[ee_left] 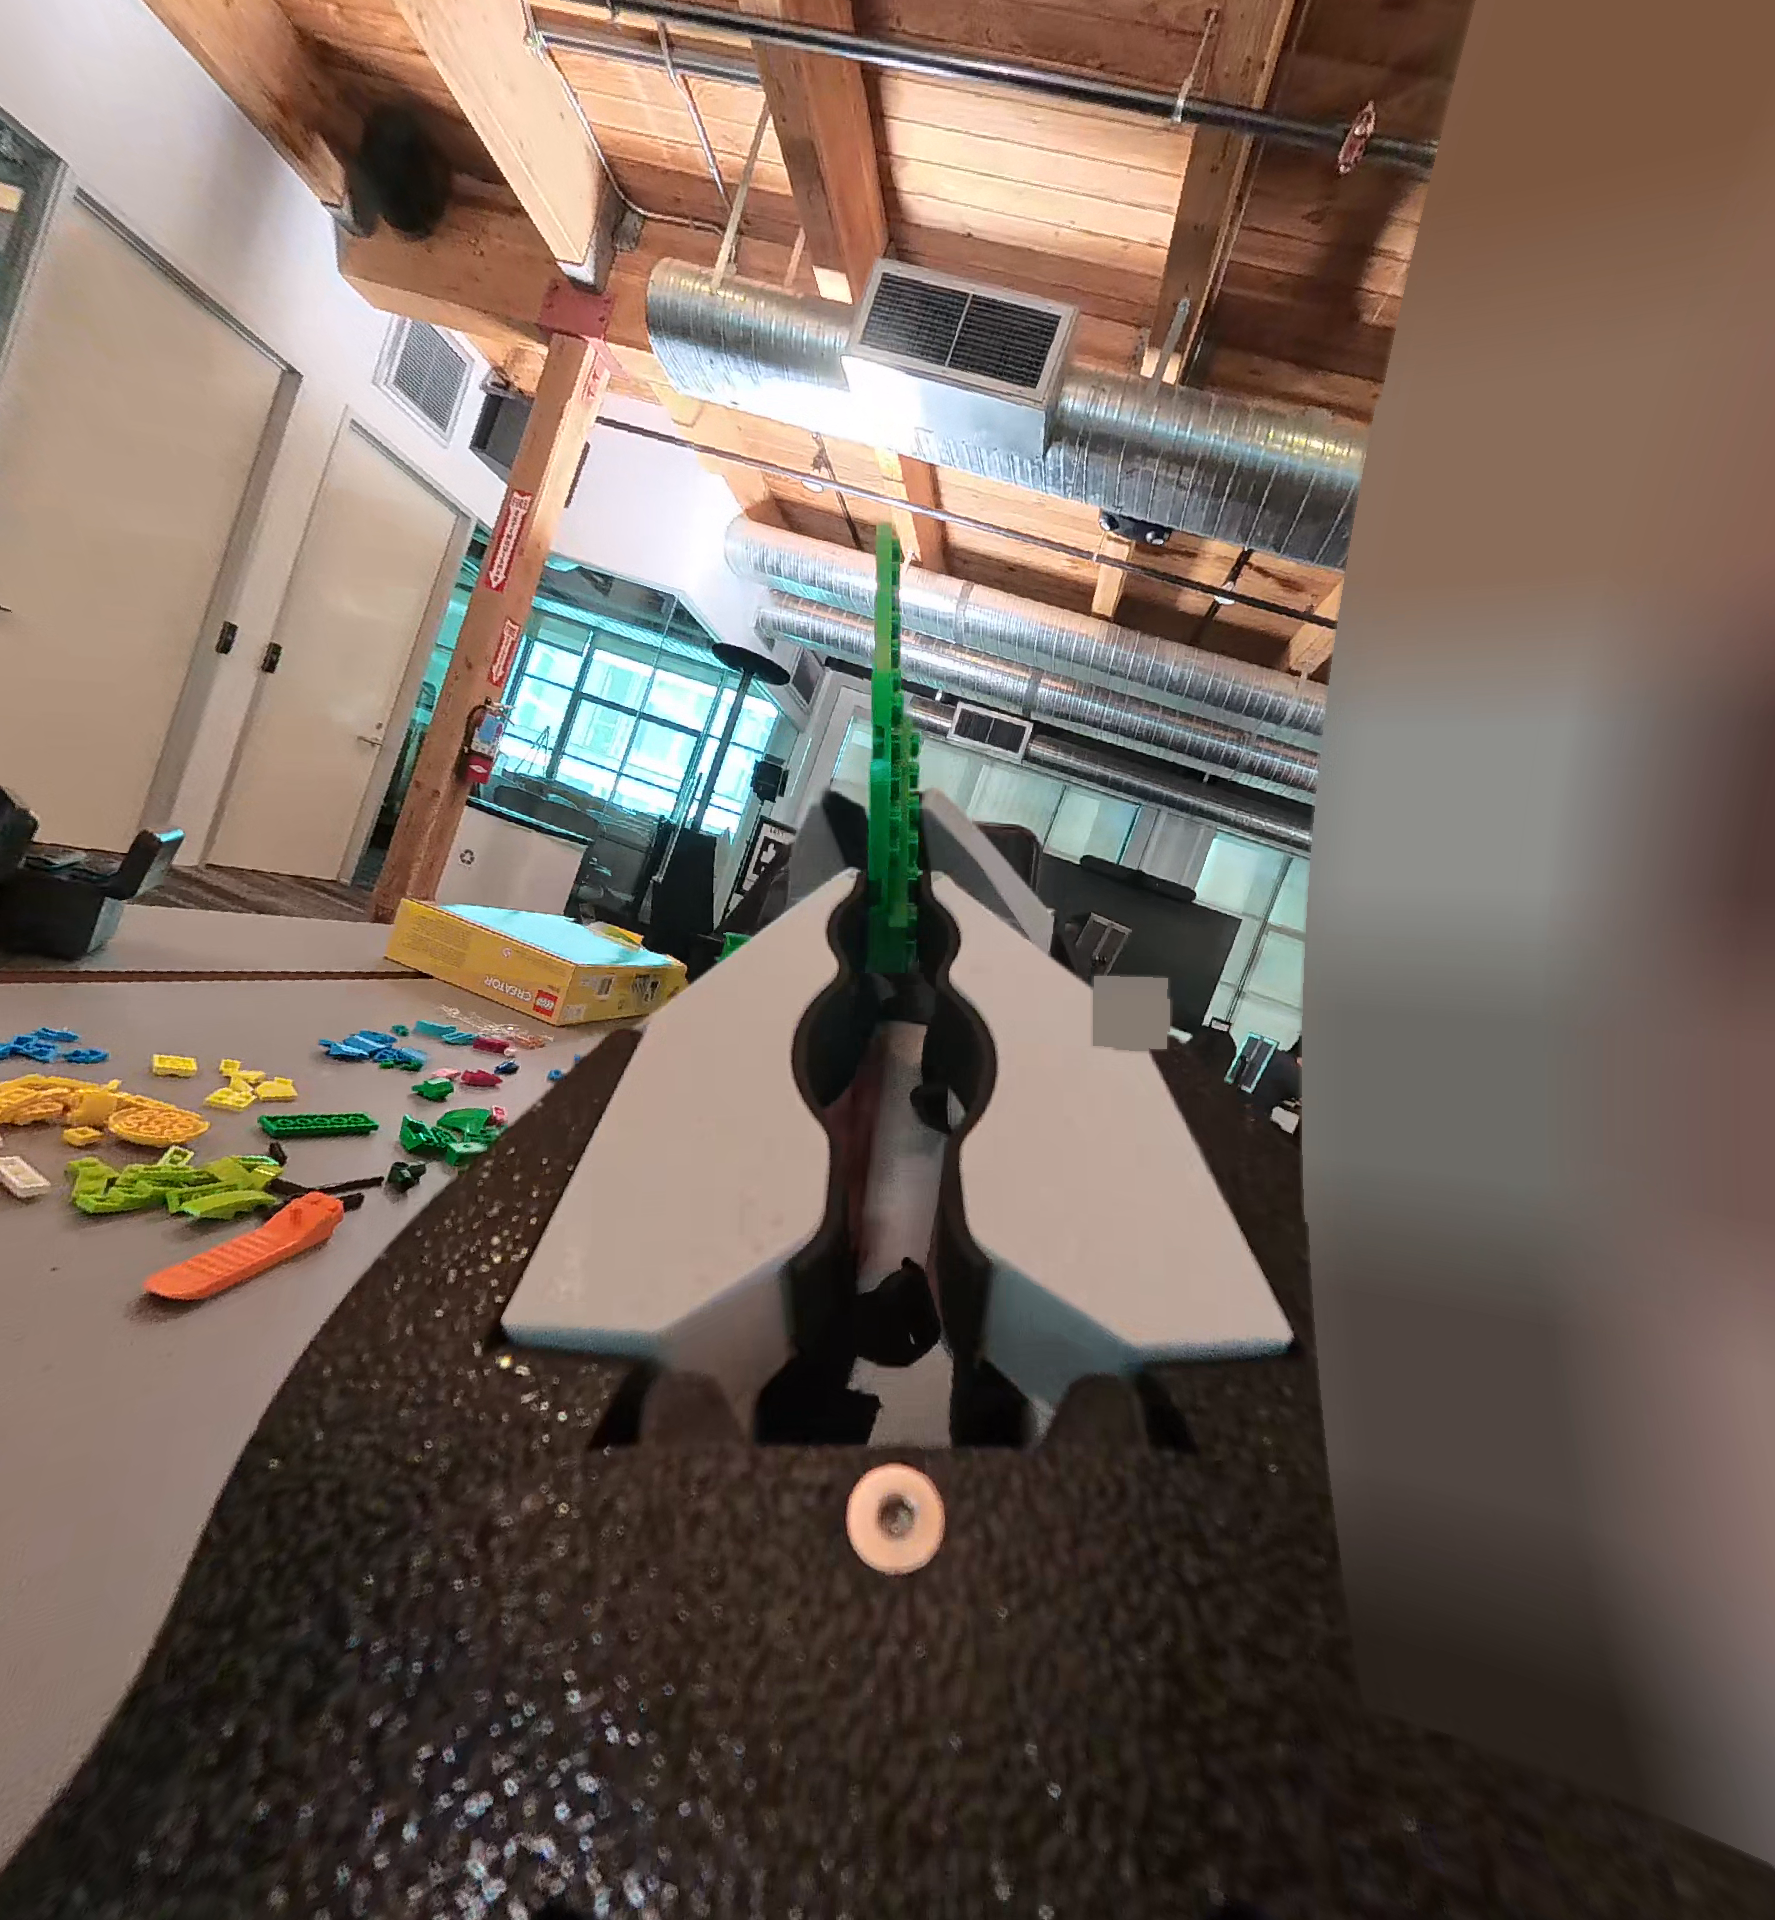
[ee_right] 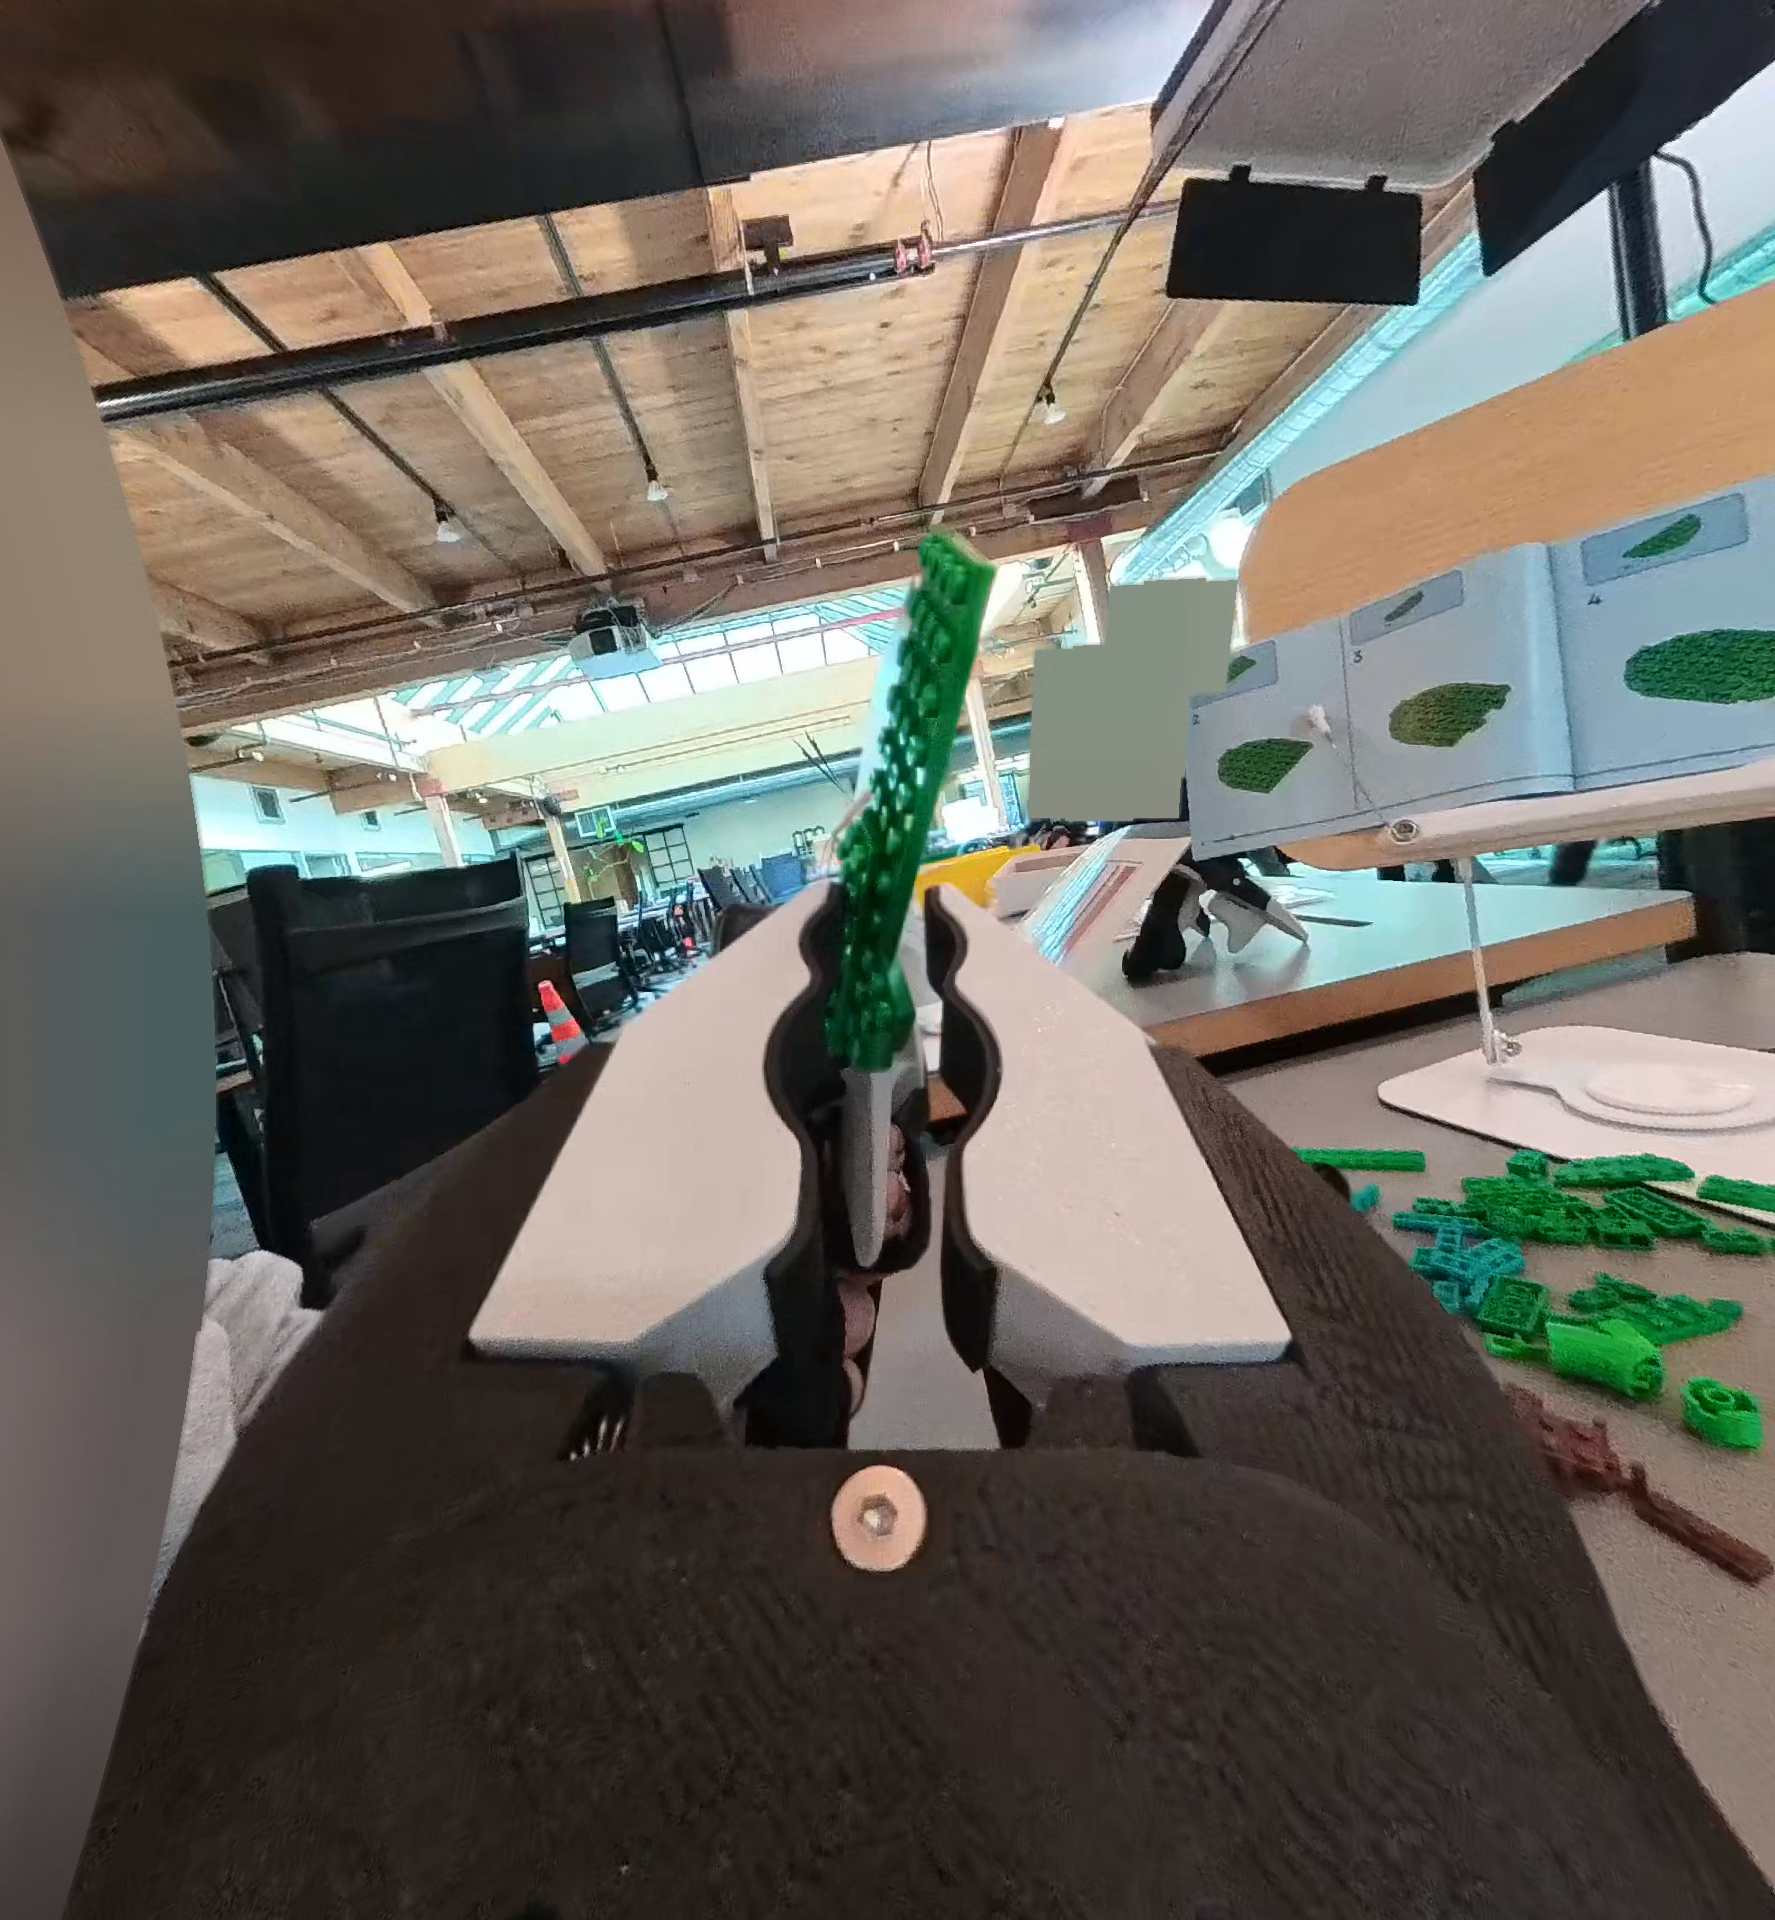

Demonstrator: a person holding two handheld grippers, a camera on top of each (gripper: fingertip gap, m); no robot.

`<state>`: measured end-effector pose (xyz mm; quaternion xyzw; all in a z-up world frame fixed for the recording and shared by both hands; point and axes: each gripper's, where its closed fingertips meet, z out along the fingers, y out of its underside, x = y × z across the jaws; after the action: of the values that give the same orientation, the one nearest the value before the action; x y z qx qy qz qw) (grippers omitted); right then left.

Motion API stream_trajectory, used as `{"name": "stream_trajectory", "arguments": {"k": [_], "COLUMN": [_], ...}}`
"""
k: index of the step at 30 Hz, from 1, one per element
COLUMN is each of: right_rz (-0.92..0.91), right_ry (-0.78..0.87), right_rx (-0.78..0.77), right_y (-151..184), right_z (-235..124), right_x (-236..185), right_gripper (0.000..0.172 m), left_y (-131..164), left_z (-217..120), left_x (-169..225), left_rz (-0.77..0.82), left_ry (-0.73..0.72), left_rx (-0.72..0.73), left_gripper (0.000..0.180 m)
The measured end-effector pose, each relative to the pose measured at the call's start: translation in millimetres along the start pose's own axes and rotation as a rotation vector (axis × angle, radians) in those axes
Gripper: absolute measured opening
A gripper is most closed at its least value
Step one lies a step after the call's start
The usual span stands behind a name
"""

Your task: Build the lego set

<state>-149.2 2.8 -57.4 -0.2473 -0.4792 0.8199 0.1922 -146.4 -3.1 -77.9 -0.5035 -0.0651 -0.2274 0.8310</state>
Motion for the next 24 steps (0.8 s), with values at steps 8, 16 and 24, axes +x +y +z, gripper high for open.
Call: {"name": "stream_trajectory", "arguments": {"k": [8,16,24], "right_rz": [0.107,-0.166,-0.805], "right_ry": [-0.026,0.246,0.594], "right_rx": [0.067,0.156,-0.131], "right_y": [-5,-18,17], "right_z": [-3,-33,-45], "right_x": [5,46,82], "right_gripper": [0.011,0.047,0.026], "left_y": [7,-24,-44], "left_z": [1,-14,-28], "left_x": [-4,-25,-33], "left_rz": [-0.029,-0.090,-0.001], "left_ry": [-0.009,-0.172,-0.277], "left_rx": [-0.020,0.147,0.230], "left_gripper": [0.005,0.005,0.005]}}
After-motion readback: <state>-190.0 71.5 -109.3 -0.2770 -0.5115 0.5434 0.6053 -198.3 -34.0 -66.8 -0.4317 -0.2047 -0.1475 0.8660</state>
